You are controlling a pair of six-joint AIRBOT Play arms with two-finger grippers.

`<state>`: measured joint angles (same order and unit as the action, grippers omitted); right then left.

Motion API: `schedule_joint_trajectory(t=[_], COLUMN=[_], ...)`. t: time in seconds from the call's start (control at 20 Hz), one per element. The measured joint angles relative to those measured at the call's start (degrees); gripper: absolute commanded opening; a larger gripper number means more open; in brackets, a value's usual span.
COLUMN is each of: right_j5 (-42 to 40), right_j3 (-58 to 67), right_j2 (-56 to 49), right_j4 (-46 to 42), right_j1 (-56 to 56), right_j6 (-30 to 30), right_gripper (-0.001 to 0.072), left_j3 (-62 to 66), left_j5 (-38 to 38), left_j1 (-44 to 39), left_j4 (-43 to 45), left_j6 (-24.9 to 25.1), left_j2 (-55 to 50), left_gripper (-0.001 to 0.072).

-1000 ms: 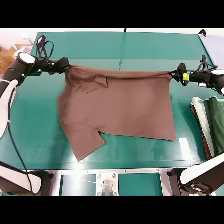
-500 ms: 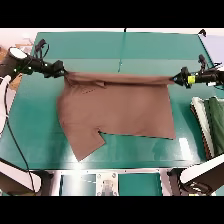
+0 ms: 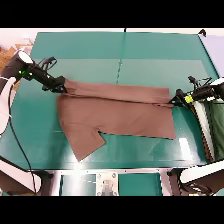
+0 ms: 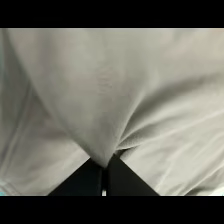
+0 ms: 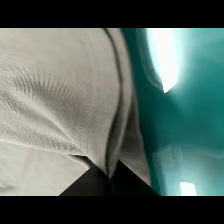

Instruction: Fold the shirts.

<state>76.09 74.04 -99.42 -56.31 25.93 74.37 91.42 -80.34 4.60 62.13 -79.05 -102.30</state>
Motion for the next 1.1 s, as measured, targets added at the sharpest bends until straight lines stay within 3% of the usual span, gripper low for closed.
schedule_joint_trajectory(t=[0.05,0.1,0.15,0.2,0.4,0.5,0.8,0.85,0.9,0.95,1.0,1.1], right_j5=[-0.2,-0.3,-0.3,0.3,6.5,9.4,12.0,11.3,10.2,9.0,7.6,3.7], right_j3=[-0.3,-0.6,-0.7,-0.6,1.3,1.4,-13.5,-18.2,-23.6,-29.0,-34.0,-43.2], right_j2=[0.1,0.1,0.2,0.2,1.5,4.1,22.6,27.1,32.1,37.0,41.4,48.7], right_j4=[-0.3,-0.6,-0.8,-0.9,-3.8,-7.1,-18.0,-18.0,-17.9,-17.3,-16.2,-13.1], right_j1=[0.0,-0.1,-0.1,-0.1,1.2,2.2,4.7,4.9,5.0,5.1,5.2,5.3], right_j6=[0.0,0.1,0.1,0.3,4.0,6.8,15.0,15.8,16.6,17.1,17.5,18.0], right_gripper=[0.0105,0.0194,0.0194,0.0194,0.0188,0.0025,0.0016,0.0016,0.0018,0.0083,0.0188,0.0274], left_j3=[-0.9,-1.7,-2.3,-2.7,-2.1,-2.8,-21.0,-26.1,-31.5,-36.4,-41.2,-50.5], left_j5=[0.0,0.0,-0.4,-1.4,-8.5,-12.0,-12.7,-11.3,-9.6,-7.6,-5.9,-1.2], left_j1=[-0.4,-0.7,-1.1,-1.3,-0.4,0.2,0.9,0.9,0.9,0.9,1.0,1.0], left_j4=[0.3,0.5,0.6,0.7,1.0,1.3,6.4,7.1,7.6,7.9,8.0,6.5], left_j6=[-0.2,-0.2,-0.4,-0.6,-3.1,-4.1,-4.2,-4.1,-4.2,-4.8,-5.6,-6.7], left_j2=[-0.1,-0.2,-0.2,-0.2,0.5,2.5,21.0,25.8,30.6,34.9,38.8,45.1], left_gripper=[0.0024,0.0106,0.0366,0.0417,0.0414,0.0414,0.0418,0.0448,0.0597,0.0712,0.0711,0.0705])
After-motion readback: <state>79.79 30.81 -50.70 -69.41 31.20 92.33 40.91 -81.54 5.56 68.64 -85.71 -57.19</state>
